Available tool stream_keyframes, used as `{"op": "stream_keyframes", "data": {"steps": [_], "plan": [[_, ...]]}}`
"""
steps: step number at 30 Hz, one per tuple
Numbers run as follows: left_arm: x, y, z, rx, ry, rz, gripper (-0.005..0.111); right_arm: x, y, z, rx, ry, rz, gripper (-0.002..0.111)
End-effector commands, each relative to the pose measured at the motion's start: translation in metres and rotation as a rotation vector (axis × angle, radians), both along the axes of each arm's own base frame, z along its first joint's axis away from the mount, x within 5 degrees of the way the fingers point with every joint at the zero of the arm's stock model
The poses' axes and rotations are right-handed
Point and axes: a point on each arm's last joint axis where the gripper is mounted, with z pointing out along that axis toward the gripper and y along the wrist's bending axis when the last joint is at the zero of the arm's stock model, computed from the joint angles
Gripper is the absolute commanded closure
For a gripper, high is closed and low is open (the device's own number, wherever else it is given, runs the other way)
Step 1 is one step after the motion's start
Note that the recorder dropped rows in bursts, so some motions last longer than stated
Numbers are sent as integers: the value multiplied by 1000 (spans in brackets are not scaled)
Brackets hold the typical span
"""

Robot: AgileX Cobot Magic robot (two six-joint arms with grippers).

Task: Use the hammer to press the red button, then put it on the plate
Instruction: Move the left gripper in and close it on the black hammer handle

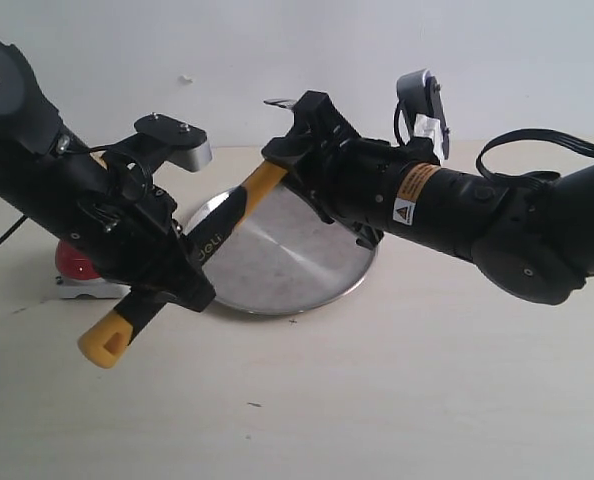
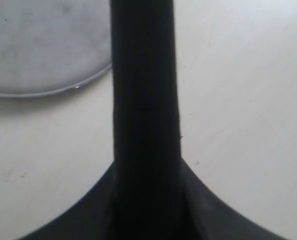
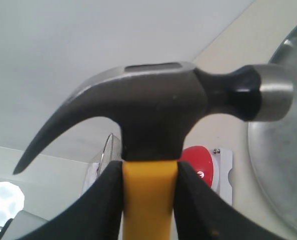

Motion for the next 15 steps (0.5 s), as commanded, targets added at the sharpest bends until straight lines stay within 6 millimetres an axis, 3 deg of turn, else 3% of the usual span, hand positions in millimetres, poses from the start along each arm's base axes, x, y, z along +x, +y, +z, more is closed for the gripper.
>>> {"op": "stream_keyframes", "data": {"steps": [1,6,11,15], "plan": [[-1,1,12,-7,-59,-20,107,2,-2,3,-50,-8,-7,108],[-3,3,19,-7,-83,-17,107,2,-3,0,-70,14,-18,104],[-3,4,23,-17,-92,-1,107,2,-3,0,-72,21,-20,79],[-4,4,23,-14,-96,-1,107,2,-3,0,-75,18,-17,67]]}}
